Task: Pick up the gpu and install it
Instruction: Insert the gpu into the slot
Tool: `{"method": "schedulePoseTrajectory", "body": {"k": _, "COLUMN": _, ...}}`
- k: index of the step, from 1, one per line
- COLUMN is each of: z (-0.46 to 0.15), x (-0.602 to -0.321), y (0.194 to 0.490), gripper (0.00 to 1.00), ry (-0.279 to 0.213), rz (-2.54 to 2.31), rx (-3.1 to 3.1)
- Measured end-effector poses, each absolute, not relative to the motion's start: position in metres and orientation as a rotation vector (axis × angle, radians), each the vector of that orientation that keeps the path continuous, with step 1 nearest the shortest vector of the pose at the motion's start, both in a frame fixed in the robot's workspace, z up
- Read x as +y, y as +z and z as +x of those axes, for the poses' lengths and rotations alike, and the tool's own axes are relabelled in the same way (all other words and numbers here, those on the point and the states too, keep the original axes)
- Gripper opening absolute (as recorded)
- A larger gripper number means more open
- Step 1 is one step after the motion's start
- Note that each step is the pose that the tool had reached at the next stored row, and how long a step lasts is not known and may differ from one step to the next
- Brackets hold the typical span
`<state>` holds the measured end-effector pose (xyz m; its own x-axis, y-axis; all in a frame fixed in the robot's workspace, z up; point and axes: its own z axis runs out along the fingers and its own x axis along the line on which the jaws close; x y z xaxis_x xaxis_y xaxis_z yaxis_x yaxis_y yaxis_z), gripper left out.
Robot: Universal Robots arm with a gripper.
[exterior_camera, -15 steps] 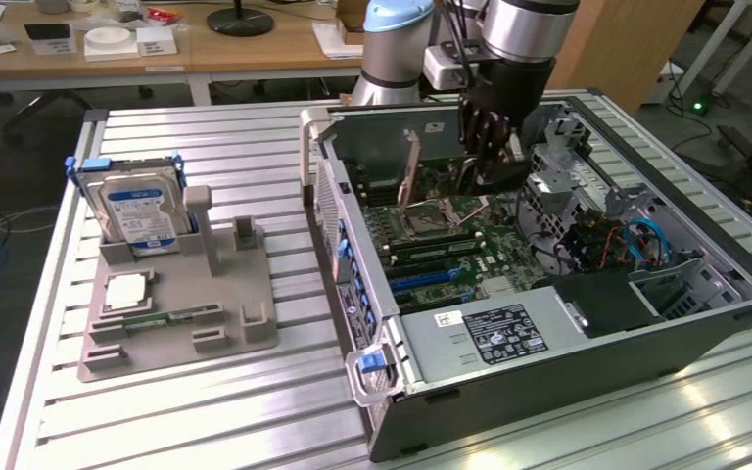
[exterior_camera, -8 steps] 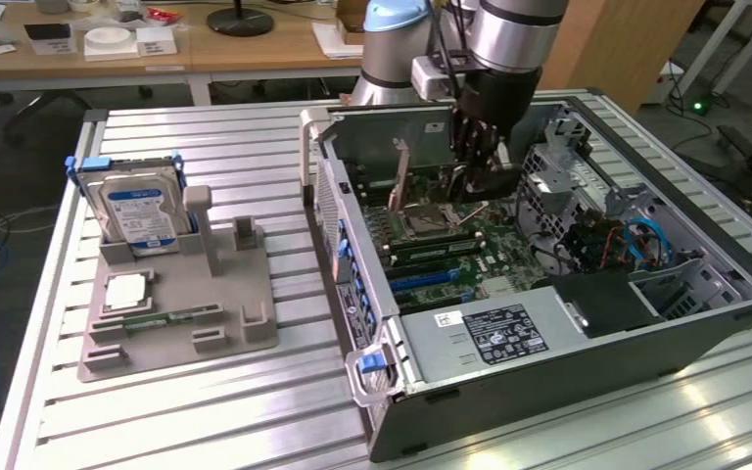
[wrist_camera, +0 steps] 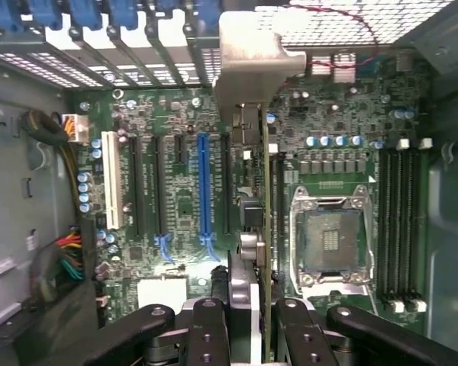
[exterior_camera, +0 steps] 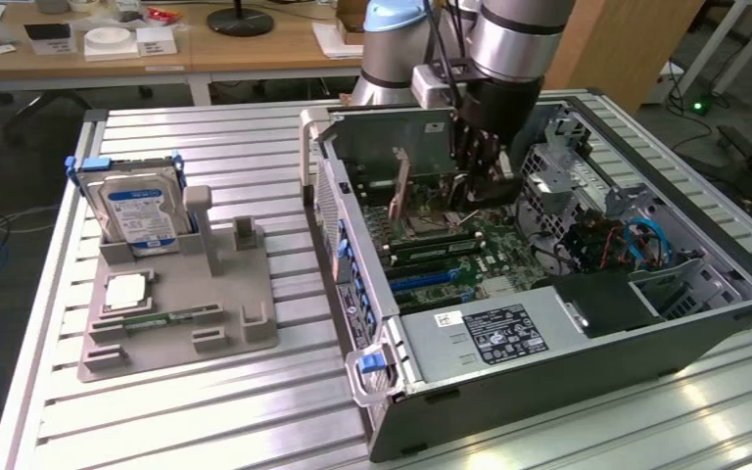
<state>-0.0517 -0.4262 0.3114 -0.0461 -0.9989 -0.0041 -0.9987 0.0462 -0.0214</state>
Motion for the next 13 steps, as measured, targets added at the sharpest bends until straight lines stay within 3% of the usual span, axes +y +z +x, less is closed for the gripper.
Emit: {"method": "schedulePoseTrajectory", "body": {"k": 13, "z": -0.063, "x": -0.441, "y": 0.298, "gripper": 0.28, "ry": -0.025, "rz": -2.151, "rx": 2.269}}
